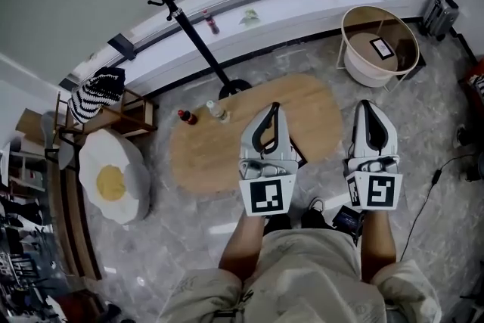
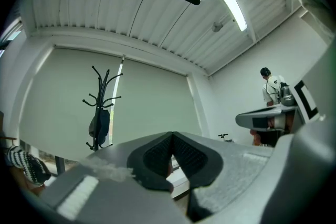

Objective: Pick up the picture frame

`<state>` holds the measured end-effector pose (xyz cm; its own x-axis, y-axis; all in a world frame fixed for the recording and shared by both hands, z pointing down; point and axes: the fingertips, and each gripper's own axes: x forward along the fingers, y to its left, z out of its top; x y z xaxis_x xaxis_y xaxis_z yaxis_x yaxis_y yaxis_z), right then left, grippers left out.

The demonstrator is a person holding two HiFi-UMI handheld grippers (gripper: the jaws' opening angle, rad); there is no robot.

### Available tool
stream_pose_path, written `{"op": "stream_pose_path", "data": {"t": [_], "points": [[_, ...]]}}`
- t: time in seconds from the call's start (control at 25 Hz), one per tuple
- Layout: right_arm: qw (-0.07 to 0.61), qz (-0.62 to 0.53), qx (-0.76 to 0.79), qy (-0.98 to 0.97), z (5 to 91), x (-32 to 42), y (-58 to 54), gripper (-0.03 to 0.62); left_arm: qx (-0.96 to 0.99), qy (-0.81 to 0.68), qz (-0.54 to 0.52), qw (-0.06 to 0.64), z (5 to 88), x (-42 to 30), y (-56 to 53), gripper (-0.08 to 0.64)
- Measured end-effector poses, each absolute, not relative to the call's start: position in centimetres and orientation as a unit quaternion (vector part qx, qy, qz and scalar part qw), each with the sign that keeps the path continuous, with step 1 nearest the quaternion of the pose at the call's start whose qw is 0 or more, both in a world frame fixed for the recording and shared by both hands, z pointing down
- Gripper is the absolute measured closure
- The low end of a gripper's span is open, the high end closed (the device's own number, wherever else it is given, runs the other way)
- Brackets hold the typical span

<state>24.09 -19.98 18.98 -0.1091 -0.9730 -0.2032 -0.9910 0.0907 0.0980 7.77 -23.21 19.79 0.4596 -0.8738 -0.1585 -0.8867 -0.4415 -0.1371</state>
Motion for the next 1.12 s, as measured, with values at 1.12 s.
{"op": "stream_pose_path", "data": {"t": [1.12], "points": [[-0.001,0.028,-0.641,0.767,28.4,20.0,-21.2,0.591,-0.838,0.543,-0.042,0.033,31.6,4.1,-23.5,0.555]]}}
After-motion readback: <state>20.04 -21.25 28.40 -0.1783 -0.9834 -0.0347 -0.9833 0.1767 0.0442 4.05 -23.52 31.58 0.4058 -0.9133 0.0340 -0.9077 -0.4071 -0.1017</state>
